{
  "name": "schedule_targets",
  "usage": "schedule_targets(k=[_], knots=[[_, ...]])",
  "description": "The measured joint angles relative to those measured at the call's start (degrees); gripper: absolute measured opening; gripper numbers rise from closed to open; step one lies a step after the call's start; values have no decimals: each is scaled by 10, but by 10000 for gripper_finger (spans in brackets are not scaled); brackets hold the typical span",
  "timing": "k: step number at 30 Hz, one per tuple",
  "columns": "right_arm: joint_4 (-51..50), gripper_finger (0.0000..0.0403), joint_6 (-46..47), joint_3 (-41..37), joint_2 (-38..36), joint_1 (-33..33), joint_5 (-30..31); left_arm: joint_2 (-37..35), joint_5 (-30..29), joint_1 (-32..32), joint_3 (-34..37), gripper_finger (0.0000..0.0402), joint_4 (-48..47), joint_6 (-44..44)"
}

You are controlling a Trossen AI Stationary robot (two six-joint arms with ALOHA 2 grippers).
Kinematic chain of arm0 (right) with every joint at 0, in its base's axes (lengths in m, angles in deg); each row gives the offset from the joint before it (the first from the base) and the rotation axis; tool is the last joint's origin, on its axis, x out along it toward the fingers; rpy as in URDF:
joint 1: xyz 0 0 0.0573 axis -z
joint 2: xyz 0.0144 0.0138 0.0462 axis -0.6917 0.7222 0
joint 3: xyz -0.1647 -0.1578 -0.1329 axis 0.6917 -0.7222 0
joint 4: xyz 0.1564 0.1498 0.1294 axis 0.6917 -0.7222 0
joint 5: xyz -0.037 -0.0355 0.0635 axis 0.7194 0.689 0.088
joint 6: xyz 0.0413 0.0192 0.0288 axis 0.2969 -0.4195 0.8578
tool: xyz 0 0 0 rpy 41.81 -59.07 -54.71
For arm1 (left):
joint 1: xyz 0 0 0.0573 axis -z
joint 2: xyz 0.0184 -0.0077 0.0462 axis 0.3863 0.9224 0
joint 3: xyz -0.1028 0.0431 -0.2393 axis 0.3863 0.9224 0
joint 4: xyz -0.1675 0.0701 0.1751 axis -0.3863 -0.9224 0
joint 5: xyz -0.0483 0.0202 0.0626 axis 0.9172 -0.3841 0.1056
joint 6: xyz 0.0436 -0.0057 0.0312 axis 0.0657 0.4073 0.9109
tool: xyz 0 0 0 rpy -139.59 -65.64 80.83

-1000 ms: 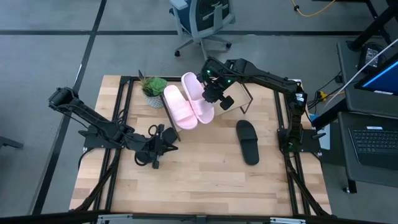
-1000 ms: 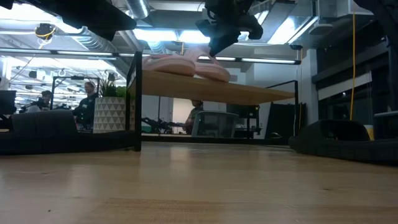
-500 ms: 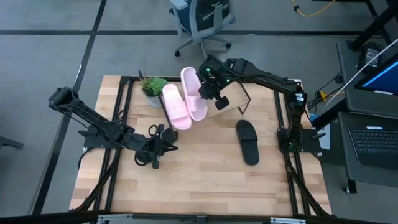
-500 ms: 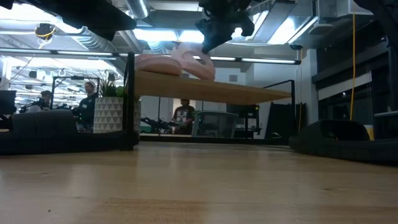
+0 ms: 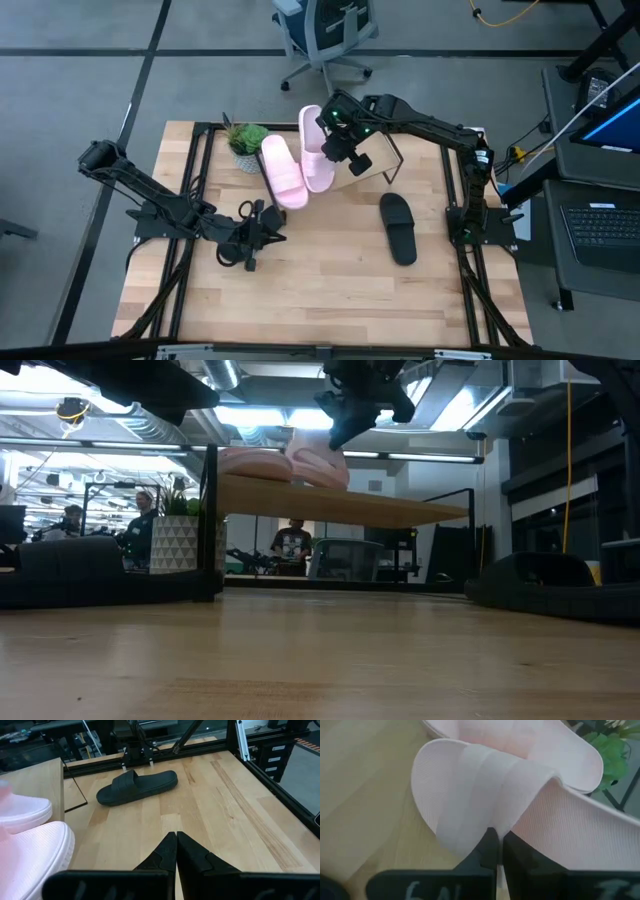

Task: Pick and place slides into the shelf
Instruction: Put the pink slide on the shelf

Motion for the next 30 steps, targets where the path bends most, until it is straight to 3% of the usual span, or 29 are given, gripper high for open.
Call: schedule_targets(k=[19,30], knots=[[-19,10,-27,2,0,1,-15,0,0,0,0,5,0,0],[-100,10,-49,74,0,0,-28,0,0,0,0,5,0,0]])
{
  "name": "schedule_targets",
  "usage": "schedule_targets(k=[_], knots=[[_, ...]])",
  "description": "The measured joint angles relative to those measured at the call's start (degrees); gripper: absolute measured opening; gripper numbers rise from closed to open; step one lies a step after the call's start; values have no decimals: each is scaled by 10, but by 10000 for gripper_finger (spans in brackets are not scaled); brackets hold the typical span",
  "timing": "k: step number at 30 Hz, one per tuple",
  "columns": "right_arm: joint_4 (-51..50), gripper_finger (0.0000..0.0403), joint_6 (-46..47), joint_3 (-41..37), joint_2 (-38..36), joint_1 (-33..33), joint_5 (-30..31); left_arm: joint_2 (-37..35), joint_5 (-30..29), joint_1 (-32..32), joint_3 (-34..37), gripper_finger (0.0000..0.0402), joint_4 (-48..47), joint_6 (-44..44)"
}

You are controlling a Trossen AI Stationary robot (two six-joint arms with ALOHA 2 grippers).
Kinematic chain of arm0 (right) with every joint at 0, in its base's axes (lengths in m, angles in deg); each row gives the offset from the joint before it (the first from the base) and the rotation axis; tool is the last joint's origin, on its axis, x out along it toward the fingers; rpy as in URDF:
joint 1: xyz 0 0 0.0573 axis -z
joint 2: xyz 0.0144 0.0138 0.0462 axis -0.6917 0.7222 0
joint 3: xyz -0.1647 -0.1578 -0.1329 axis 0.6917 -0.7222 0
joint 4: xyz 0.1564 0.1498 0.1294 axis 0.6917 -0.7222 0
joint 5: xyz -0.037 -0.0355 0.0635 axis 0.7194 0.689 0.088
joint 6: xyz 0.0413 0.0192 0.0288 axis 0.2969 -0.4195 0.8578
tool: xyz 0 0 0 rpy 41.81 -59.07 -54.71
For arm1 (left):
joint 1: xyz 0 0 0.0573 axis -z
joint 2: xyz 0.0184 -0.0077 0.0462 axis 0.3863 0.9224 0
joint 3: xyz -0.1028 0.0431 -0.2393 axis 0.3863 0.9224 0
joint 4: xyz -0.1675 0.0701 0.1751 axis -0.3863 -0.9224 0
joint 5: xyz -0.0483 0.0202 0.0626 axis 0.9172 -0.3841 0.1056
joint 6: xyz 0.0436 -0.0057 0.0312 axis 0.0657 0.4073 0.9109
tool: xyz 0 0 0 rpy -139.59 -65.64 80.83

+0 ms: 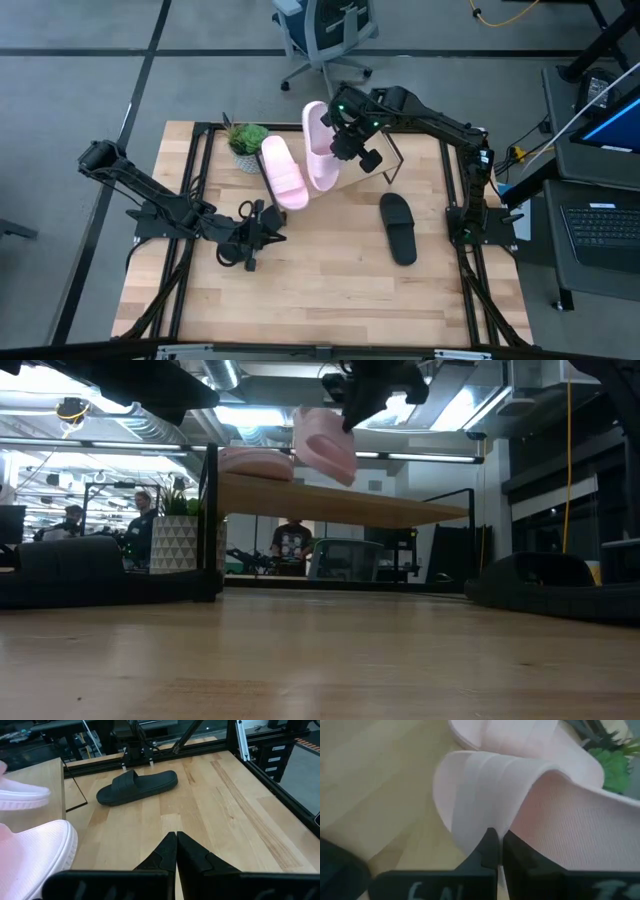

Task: Pick and place slides into the shelf
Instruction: Put the pink slide on the shelf

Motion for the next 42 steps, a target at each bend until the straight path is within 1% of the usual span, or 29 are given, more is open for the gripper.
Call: schedule_targets(k=[5,13,17,24,35,42], knots=[[-17,10,0,4,0,0,-4,0,0,0,0,5,0,0],[-17,10,-9,-20,0,-1,-6,0,0,0,0,5,0,0],[-16,10,-10,-26,0,-1,-34,0,0,0,0,5,0,0],[-9,10,-12,-26,0,-3,-50,0,0,0,0,5,0,0],[-7,10,-13,-26,0,-3,-50,0,0,0,0,5,0,0],[5,10,-17,-26,13,-6,-47,0,0,0,0,5,0,0]])
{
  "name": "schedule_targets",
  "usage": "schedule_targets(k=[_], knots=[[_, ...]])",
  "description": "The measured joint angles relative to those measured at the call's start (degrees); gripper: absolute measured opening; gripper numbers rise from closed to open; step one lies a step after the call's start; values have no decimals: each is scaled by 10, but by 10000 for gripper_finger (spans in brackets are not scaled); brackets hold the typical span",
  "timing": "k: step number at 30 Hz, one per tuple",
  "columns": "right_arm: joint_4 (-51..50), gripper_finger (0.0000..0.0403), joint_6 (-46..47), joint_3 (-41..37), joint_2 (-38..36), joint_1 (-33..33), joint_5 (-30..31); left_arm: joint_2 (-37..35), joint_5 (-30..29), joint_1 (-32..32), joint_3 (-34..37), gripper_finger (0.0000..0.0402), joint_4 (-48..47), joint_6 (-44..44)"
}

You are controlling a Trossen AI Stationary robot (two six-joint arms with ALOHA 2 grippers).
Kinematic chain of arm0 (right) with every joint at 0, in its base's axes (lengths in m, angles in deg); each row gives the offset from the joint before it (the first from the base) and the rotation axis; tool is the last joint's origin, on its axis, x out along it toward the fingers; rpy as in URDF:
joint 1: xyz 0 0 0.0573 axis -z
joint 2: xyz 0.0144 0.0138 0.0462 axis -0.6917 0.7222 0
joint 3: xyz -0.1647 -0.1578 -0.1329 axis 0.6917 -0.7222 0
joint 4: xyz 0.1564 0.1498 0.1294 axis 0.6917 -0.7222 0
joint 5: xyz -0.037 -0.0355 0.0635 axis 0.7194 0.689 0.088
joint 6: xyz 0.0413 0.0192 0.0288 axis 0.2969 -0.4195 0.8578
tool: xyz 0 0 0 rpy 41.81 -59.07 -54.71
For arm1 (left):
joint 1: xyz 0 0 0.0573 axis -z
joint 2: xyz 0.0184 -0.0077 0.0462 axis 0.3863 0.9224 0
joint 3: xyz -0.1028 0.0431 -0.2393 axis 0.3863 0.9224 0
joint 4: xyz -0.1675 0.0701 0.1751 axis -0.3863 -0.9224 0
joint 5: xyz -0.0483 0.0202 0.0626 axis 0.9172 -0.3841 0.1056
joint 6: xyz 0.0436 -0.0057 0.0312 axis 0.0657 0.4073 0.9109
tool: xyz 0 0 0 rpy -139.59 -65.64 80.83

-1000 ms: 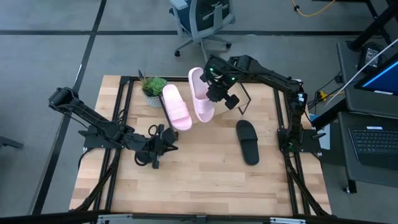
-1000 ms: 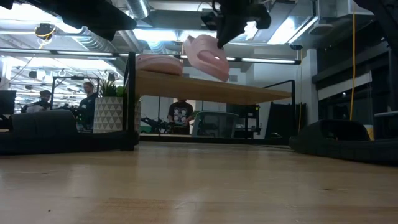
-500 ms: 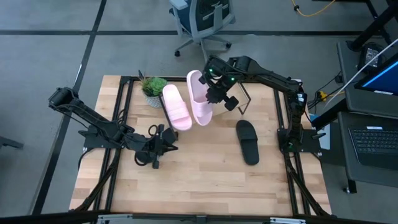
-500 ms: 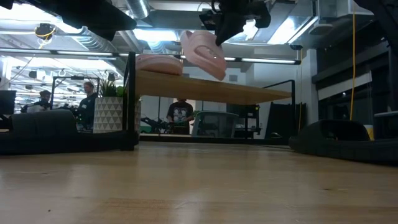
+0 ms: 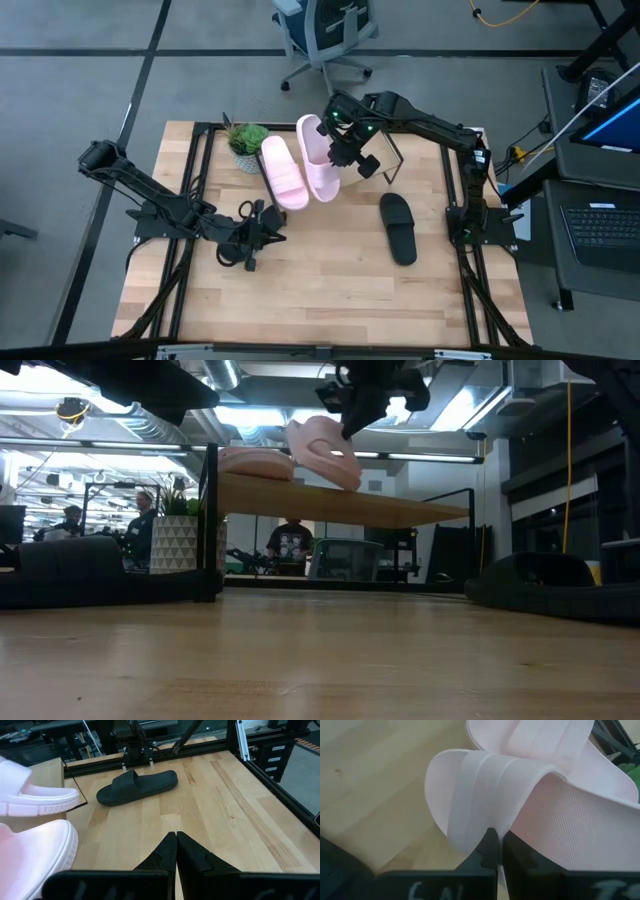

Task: Pick and place slides into the shelf
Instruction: Put the pink slide on the shelf

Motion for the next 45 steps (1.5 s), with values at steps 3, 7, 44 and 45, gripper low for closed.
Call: schedule_targets(k=[3,7,44,45], knots=[[3,10,-7,0,5,0,1,0,0,0,0,5,-2,0],[10,10,-8,0,12,0,2,0,0,0,0,5,-7,0],[70,52,64,0,39,0,8,0,0,0,0,5,-12,0],[70,52,70,0,39,0,14,0,0,0,0,5,-12,0]])
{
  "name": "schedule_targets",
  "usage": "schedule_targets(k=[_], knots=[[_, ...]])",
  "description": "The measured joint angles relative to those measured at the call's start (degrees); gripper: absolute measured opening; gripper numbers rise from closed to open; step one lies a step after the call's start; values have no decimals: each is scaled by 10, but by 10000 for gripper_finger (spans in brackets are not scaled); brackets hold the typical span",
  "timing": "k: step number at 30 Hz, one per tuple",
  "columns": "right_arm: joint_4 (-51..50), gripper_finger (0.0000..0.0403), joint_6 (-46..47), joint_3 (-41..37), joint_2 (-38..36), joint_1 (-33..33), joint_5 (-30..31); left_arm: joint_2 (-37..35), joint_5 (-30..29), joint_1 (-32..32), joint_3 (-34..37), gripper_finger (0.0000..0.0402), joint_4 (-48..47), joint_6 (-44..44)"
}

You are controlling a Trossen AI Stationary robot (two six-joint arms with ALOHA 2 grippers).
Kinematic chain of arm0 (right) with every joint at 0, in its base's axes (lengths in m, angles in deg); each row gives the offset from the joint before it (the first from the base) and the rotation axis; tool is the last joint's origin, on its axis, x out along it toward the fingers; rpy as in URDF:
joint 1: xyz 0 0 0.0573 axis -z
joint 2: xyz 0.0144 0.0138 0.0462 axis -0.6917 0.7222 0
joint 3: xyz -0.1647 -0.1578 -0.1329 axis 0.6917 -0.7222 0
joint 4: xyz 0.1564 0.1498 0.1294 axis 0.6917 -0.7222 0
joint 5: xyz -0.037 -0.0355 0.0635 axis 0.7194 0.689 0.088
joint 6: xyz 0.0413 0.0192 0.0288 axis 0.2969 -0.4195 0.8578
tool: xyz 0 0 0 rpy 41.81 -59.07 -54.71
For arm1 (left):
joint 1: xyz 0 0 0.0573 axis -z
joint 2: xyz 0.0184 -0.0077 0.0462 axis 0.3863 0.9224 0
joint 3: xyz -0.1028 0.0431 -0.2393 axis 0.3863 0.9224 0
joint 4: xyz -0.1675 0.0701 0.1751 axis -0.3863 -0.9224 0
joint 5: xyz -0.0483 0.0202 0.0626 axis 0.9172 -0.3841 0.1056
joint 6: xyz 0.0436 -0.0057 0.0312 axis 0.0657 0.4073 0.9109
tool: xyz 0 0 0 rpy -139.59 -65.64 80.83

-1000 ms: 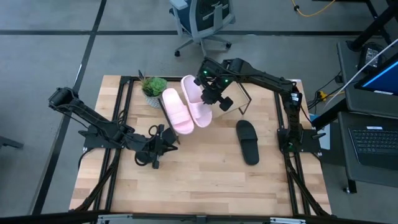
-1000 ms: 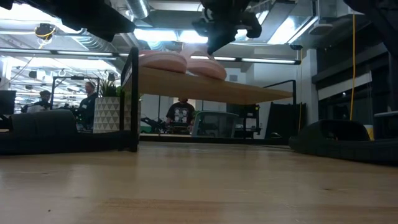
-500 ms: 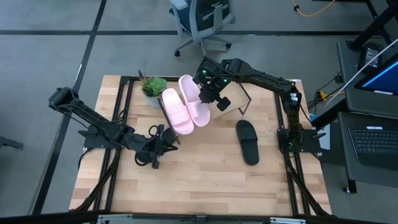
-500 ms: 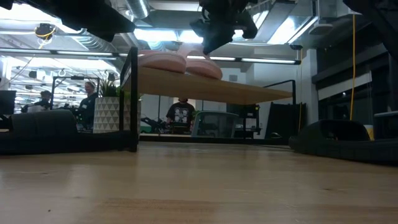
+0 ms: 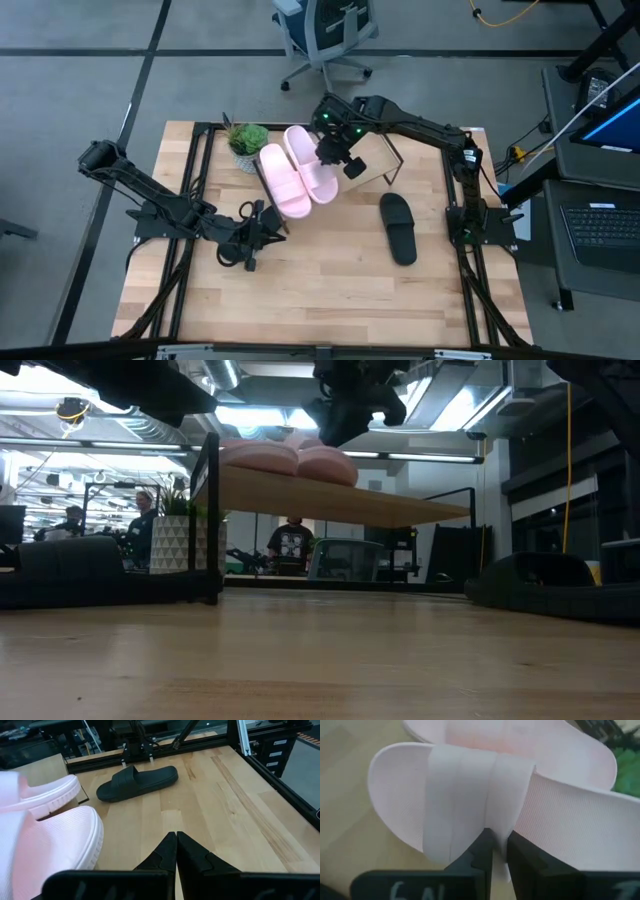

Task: Pick and place slides into the shelf
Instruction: Put the pink slide on the shelf

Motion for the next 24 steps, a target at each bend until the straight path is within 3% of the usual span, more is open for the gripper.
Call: schedule_targets(k=[17,24], knots=[[6,57,87,0,0,0,19,0,0,0,0,5,0,0],[18,120,88,0,0,0,22,0,0,0,0,5,0,0]])
